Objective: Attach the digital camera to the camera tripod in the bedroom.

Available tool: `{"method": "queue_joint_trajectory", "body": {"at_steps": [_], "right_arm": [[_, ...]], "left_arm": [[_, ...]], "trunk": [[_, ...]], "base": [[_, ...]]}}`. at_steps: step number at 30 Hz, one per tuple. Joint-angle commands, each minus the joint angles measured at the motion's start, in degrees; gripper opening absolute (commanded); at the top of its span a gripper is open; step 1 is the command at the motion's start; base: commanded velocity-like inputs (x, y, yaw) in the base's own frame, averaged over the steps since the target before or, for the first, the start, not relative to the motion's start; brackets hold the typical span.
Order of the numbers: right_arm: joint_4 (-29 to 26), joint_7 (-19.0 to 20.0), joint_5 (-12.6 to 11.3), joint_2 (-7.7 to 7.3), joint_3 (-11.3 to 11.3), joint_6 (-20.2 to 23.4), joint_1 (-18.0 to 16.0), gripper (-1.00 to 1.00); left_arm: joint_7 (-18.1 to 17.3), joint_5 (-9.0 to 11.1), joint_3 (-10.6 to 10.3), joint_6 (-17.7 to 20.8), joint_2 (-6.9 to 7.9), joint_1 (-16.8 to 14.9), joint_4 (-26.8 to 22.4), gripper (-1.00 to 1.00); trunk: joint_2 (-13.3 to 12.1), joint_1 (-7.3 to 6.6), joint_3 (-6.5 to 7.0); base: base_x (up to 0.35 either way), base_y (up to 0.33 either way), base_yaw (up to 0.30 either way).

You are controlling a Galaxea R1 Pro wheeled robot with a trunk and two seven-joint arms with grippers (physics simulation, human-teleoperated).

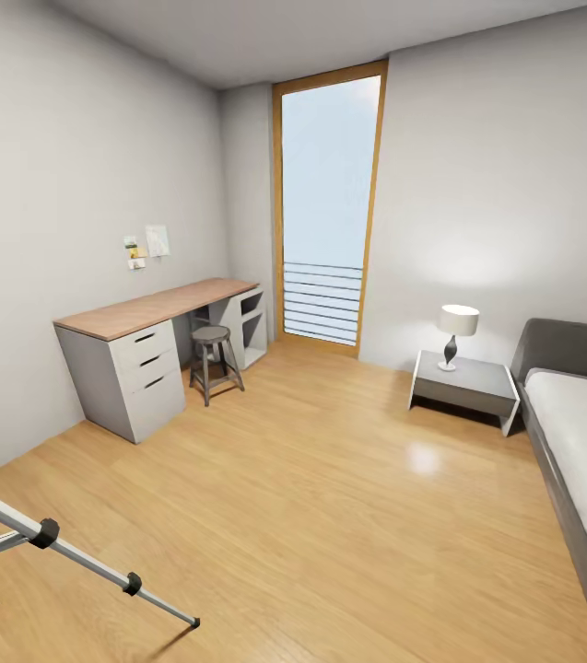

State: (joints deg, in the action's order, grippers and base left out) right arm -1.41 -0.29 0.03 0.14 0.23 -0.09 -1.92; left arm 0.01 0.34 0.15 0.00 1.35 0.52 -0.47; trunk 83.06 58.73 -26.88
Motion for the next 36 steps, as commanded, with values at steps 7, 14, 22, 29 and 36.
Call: {"method": "queue_joint_trajectory", "body": {"at_steps": [7, 14, 22, 29, 36], "right_arm": [[-0.12, 0.09, 0.04, -0.27, -0.12, 0.04, -0.67, 1.0], [-3.09, 0.08, 0.11, -0.81, -0.13, 1.3, -4.17, 1.0], [-3.72, 0.03, 0.21, -1.43, -0.07, 4.55, -8.08, 1.0], [-3.92, 0.04, 0.46, -1.41, -0.06, 4.97, -9.64, 1.0], [-4.02, 0.07, 0.63, -1.49, -0.02, 5.07, -11.73, 1.0]], "left_arm": [[-0.28, -0.12, 0.72, -0.45, 0.44, 0.0, 0.01, 1.0], [-1.0, 1.3, 2.99, -1.59, 0.42, 0.0, 0.03, 1.0], [-1.12, 6.68, 3.0, -1.93, 0.71, 0.0, 0.02, 1.0], [-1.13, 8.18, 3.01, -1.97, 0.49, -0.05, -0.75, 1.0], [-1.33, 13.73, 3.01, -1.77, 0.75, -0.18, -5.43, 1.0]], "trunk": [[0.02, 0.0, -0.04], [0.02, 0.0, -0.04], [0.02, 0.0, -0.04], [0.02, 0.0, -0.04], [0.02, 0.0, -0.04]], "base": [[0.0, 0.0, 0.0], [0.0, 0.0, 0.141], [0.0, 0.0, 0.28], [0.0, 0.0, 0.285], [0.0, 0.0, 0.276]]}}
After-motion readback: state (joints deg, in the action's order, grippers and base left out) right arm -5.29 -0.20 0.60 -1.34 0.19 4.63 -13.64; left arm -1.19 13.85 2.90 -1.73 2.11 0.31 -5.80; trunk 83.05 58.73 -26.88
